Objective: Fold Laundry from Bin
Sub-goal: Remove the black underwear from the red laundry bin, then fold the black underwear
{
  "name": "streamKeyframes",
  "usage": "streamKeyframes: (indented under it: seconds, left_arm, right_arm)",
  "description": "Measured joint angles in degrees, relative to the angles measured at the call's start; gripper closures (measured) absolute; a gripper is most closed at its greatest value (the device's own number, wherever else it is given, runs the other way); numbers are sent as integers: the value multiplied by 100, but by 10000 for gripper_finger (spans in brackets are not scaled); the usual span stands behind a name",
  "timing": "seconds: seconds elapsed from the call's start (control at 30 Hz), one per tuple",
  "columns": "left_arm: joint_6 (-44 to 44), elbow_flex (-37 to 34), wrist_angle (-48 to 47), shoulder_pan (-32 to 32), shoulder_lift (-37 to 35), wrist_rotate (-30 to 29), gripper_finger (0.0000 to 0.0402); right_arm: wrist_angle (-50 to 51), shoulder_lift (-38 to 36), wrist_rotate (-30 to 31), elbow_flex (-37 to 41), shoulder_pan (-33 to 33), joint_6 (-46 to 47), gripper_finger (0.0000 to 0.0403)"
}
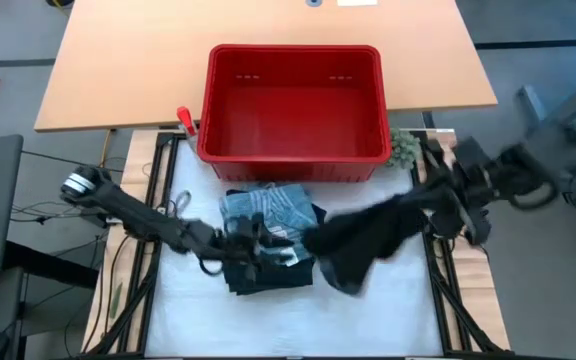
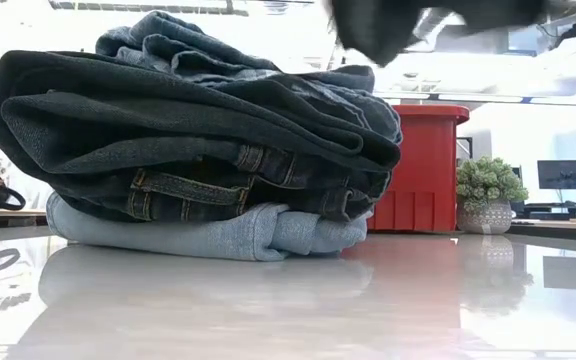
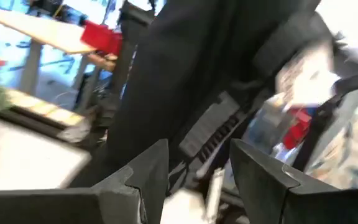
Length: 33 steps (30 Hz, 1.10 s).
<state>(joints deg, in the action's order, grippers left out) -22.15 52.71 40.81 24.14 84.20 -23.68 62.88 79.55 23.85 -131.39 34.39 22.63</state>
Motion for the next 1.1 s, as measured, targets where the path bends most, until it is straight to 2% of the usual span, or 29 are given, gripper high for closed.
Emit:
streamKeyframes:
  seconds: [0.13,0.27,0.4,0.5,0.6,0.7,0.87,1.0,1.1]
  left_arm:
    - [132,538,1037,369,995,-240,242]
    - [539,1561,1002,614,1775,-336,242]
    - [1405,2718,257,710,2355,-429,242]
    - [1858,3511,-583,719,2527,-507,242]
    - [1596,4139,-1704,722,2545,-950,242]
    - [1473,4594,-2753,769,2559,-884,242]
    - [1823,4844,-3546,862,2556,-545,242]
    - [1804,4833,-3698,891,2567,-1045,242]
    - [1462,4835,-3787,879,2562,-1569,242]
  right_arm:
    - [-172,75,1793,514,1281,472,385]
    - [-563,232,2792,963,1758,1048,384]
    - [-526,317,2942,1104,1788,1581,384]
    - [-425,451,3111,1112,1725,1821,384]
    - [-414,532,3179,1112,1640,1929,384]
    - [-425,542,3210,1110,1563,1941,384]
    - [-451,564,3284,1110,1349,1943,384]
    - [-465,560,3287,1110,1189,1953,384]
    - [-464,592,3284,1110,1109,1956,384]
